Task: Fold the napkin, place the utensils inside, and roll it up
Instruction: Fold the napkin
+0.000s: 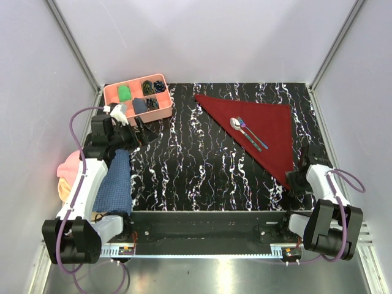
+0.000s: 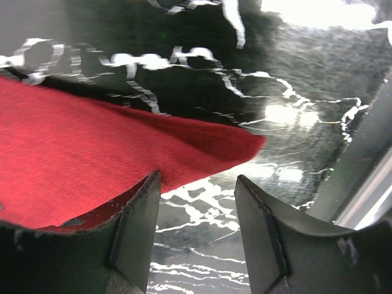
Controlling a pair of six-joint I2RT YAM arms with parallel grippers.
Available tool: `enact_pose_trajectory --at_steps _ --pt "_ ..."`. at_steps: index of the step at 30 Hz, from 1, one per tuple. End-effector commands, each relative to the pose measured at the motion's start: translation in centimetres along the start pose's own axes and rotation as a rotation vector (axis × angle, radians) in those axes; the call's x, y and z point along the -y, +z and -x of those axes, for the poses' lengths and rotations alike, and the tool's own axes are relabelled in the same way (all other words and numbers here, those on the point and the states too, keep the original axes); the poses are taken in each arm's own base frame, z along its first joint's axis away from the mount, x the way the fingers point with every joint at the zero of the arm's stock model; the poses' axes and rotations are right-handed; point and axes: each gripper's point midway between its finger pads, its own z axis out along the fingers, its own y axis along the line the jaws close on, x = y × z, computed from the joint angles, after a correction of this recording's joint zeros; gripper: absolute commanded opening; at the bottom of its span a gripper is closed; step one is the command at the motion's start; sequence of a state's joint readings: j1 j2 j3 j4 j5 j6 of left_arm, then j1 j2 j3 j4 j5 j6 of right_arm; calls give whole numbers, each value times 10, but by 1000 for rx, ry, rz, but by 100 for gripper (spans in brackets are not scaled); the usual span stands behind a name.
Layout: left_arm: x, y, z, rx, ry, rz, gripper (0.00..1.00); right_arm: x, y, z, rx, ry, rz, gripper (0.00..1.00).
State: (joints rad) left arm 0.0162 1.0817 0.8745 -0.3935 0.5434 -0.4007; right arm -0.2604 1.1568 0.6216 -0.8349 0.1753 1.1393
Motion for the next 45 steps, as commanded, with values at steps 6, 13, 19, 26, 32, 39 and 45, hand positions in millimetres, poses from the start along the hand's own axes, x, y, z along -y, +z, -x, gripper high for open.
enact_pose_trajectory --at_steps 6,13,19,26,32,39,45 --pt "8 0 8 24 11 -41 99 9 10 6 49 61 -35 58" --pt "8 0 7 20 8 -43 99 10 16 9 65 91 -56 57" --pt "8 1 7 17 8 -44 99 7 24 8 59 104 -61 53" --pt "8 1 7 18 6 -46 99 7 25 14 99 117 -49 20" --pt "8 1 7 18 7 -47 99 -18 5 38 180 69 38 0" --pt "8 2 7 15 7 -49 99 -82 -39 79 315 -4 261 0" --pt "8 2 7 14 7 -48 99 -153 -58 69 312 -166 387 0"
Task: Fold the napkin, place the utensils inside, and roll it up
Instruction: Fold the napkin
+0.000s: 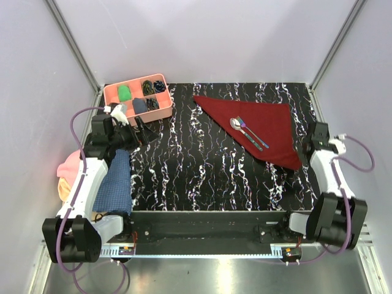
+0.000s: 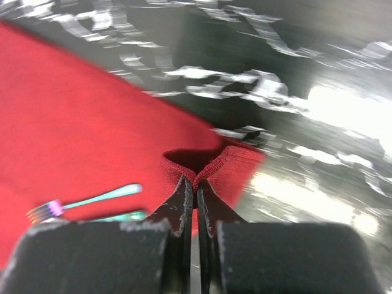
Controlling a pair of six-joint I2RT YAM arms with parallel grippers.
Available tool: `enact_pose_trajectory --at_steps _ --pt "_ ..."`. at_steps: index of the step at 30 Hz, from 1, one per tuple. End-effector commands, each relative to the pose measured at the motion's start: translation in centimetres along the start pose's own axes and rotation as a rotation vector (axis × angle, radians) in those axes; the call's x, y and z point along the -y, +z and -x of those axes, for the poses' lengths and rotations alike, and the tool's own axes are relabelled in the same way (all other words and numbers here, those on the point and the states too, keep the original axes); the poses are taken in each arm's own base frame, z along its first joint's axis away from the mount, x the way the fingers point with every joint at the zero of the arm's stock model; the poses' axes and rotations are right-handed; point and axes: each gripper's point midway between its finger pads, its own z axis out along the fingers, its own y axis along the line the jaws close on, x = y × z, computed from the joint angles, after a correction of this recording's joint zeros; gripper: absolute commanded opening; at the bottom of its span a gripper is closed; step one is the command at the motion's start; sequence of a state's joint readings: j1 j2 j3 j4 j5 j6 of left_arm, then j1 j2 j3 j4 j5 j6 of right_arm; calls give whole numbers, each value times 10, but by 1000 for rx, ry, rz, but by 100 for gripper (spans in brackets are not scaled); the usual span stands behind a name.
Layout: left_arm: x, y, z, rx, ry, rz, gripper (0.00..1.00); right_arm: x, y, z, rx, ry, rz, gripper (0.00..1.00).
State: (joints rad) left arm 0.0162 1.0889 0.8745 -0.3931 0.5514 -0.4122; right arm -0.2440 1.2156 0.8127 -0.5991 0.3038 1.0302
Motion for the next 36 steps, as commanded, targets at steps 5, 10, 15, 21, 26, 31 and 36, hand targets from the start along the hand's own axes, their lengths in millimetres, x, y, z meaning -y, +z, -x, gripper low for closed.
enact_pose_trajectory --at_steps 5,10,15,21,26,31,36 --pt "4 0 9 33 29 -26 99 -153 -11 -49 -60 -333 443 0" --pt "2 1 10 36 31 -17 99 -221 -13 -100 -121 -447 646 0" --pt "-1 3 9 31 26 -8 99 -268 -17 -146 -199 -512 753 0" --pt "-4 4 8 31 26 4 99 -299 -18 -189 -244 -564 825 0" --pt "-4 6 6 21 20 2 99 -301 -6 -210 -286 -583 821 0" --pt "-5 6 6 20 19 2 99 -296 3 -222 -308 -601 806 0" --pt "-5 6 6 19 19 1 99 -293 8 -234 -341 -619 807 11"
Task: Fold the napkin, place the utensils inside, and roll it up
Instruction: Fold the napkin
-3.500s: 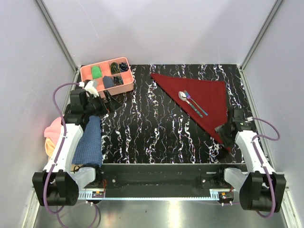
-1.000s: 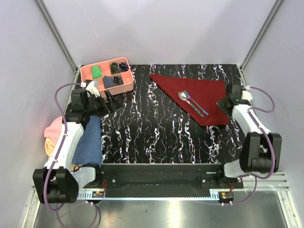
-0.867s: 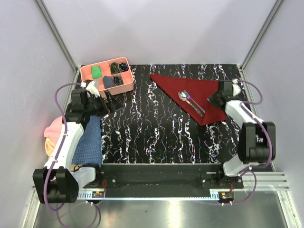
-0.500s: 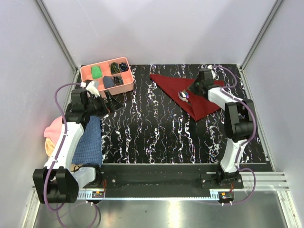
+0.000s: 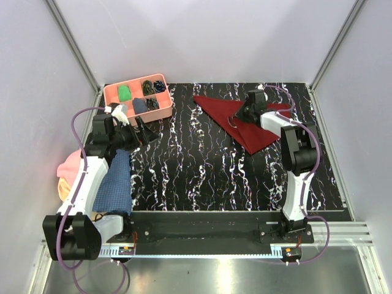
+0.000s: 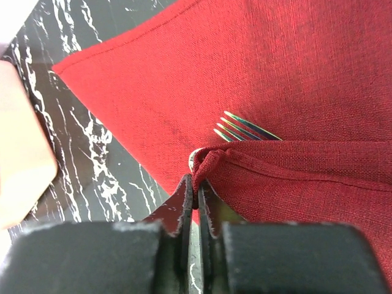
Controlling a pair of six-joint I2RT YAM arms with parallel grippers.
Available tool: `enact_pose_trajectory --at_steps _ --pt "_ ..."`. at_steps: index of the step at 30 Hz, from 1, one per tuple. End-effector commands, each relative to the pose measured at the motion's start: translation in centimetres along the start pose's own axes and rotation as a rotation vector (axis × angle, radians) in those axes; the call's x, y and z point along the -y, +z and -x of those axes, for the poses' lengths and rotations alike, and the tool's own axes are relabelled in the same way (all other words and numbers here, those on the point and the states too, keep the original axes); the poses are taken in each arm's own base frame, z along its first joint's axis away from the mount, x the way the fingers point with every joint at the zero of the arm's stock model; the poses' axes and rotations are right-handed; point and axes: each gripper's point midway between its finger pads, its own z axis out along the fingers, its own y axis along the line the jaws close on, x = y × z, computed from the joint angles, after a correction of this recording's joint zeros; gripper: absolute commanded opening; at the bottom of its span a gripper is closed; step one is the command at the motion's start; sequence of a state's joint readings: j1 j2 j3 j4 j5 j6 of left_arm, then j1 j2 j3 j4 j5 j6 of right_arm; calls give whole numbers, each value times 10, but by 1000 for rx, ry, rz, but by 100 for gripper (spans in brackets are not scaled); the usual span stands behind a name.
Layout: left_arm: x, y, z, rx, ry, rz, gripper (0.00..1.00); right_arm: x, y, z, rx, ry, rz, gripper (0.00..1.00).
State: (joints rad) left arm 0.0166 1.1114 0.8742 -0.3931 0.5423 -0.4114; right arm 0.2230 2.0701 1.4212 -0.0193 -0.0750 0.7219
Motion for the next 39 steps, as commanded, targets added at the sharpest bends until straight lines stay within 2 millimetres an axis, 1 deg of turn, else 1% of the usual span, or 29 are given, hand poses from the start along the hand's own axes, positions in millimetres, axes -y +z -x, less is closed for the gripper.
enact_pose_trajectory --at_steps 1,2,4,5,6,7,8,11,12,13,14,15,16,19,20,21,22,23,25,26,28,29,31,32,35,36,37,38,39 --pt "1 2 8 32 29 -15 99 -29 4 6 8 -40 93 24" --pt "0 2 7 30 28 -13 99 -33 4 4 -1 -54 106 29" --pt "0 2 7 30 29 -14 99 -42 2 6 -2 -85 134 38" --pt "0 2 7 30 29 -14 99 -48 0 3 -13 -100 158 41" --pt "1 1 8 32 31 -15 99 -55 -4 8 -7 -115 177 48" --pt "1 2 8 31 30 -13 99 -60 -8 9 -11 -137 199 51" --pt "1 1 8 34 32 -13 99 -67 -16 14 0 -149 216 56" --pt "0 2 8 35 32 -8 99 -74 -34 24 30 -196 231 62" --pt "0 1 8 36 33 -10 99 -75 -47 25 32 -206 221 63" --pt "-1 1 7 34 31 -8 99 -73 -53 29 46 -220 203 63" --pt "0 2 7 33 31 -9 99 -65 -59 23 30 -222 177 64" --pt "-1 1 7 35 31 -8 99 -69 -73 28 49 -229 180 64" --pt "0 1 7 35 32 -11 99 -64 -78 28 51 -232 162 64" --pt "1 1 8 38 31 -15 99 -46 -98 15 20 -221 120 65" --pt "1 1 7 35 29 -15 99 -30 -100 1 -17 -208 88 65" --pt "0 2 6 31 25 -17 99 -28 -107 -2 -20 -201 84 65" --pt "1 2 7 34 26 -18 99 -20 -109 -7 -33 -194 66 65" --pt "1 2 6 32 26 -20 99 -6 -110 -22 -71 -190 32 65" --pt "1 2 6 30 21 -23 99 6 -114 -31 -91 -184 4 65" --pt "1 3 5 29 20 -24 99 18 -115 -44 -124 -177 -25 64" --pt "1 3 6 32 23 -25 99 32 -116 -51 -138 -157 -74 64" --pt "1 3 6 32 21 -24 99 45 -119 -61 -158 -143 -116 64" --pt "0 3 5 30 20 -20 99 54 -127 -61 -131 -112 -157 64" --pt "0 2 5 34 22 -18 99 61 -133 -66 -132 -103 -173 64" --pt "-1 3 5 31 19 -17 99 71 -147 -73 -131 -84 -202 64" --pt "0 3 5 31 19 -18 99 76 -150 -71 -114 -79 -226 64" --pt "-1 4 4 28 16 -17 99 83 -153 -77 -124 -80 -247 64" --pt "-1 4 4 28 16 -19 99 83 -159 -74 -110 -77 -247 64" --pt "-1 4 4 26 13 -20 99 89 -160 -74 -100 -70 -265 64"
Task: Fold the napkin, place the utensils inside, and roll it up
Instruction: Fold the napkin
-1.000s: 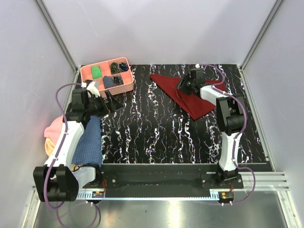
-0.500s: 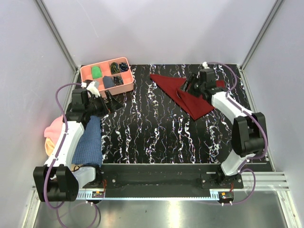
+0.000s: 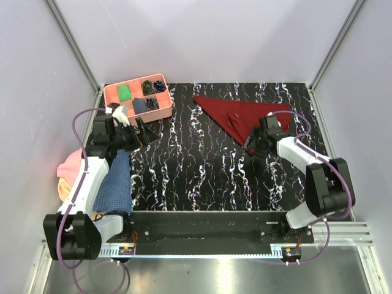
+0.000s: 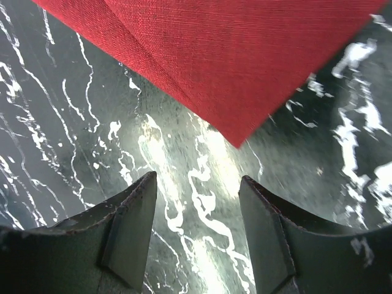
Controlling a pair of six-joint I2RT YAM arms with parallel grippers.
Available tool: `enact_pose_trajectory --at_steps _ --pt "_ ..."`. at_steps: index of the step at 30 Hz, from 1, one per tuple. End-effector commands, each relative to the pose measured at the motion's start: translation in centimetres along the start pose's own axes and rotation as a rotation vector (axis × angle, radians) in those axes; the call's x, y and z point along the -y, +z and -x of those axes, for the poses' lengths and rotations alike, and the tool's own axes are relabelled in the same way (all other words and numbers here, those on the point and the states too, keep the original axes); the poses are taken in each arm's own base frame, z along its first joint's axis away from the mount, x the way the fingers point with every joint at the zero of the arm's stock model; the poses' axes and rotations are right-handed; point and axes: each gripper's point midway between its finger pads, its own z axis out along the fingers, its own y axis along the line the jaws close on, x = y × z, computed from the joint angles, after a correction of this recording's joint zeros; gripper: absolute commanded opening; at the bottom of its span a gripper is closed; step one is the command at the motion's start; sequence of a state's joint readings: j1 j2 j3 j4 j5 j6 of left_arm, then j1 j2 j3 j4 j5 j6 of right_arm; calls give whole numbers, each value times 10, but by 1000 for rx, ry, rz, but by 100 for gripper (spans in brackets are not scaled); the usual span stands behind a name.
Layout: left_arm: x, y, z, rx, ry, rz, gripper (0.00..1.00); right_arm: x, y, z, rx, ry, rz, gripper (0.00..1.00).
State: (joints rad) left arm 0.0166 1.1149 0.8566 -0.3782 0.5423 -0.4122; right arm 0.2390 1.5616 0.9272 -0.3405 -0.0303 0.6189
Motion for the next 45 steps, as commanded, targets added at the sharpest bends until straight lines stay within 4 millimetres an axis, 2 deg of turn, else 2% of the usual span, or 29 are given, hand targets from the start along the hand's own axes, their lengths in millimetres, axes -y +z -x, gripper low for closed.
enact_pose_trajectory --at_steps 1,5,7,15,22,25,27,29,39,41,42,45 --pt "3 1 8 32 18 -22 99 17 -20 11 90 52 -54 64" --pt "2 2 6 27 16 -22 99 35 -13 7 64 96 -87 62" --pt "2 2 7 27 15 -22 99 41 -6 9 53 107 -95 58" --pt "1 2 7 30 19 -14 99 35 14 19 52 120 -70 45" --pt "0 3 6 27 17 -13 99 35 28 10 12 130 -54 43" --pt "1 3 6 26 17 -16 99 33 27 9 20 146 -39 40" --pt "0 3 7 29 17 -14 99 29 23 12 29 150 -21 40" --pt "1 3 7 27 16 -15 99 29 23 13 33 146 -21 45" --pt "1 3 7 28 17 -17 99 24 43 3 -48 144 -7 45" --pt "1 3 6 27 18 -16 99 27 45 -1 -62 137 -12 41" --pt "1 3 6 26 16 -19 99 29 46 -4 -72 135 -13 33" --pt "2 3 6 25 15 -20 99 29 45 -16 -112 127 1 19"
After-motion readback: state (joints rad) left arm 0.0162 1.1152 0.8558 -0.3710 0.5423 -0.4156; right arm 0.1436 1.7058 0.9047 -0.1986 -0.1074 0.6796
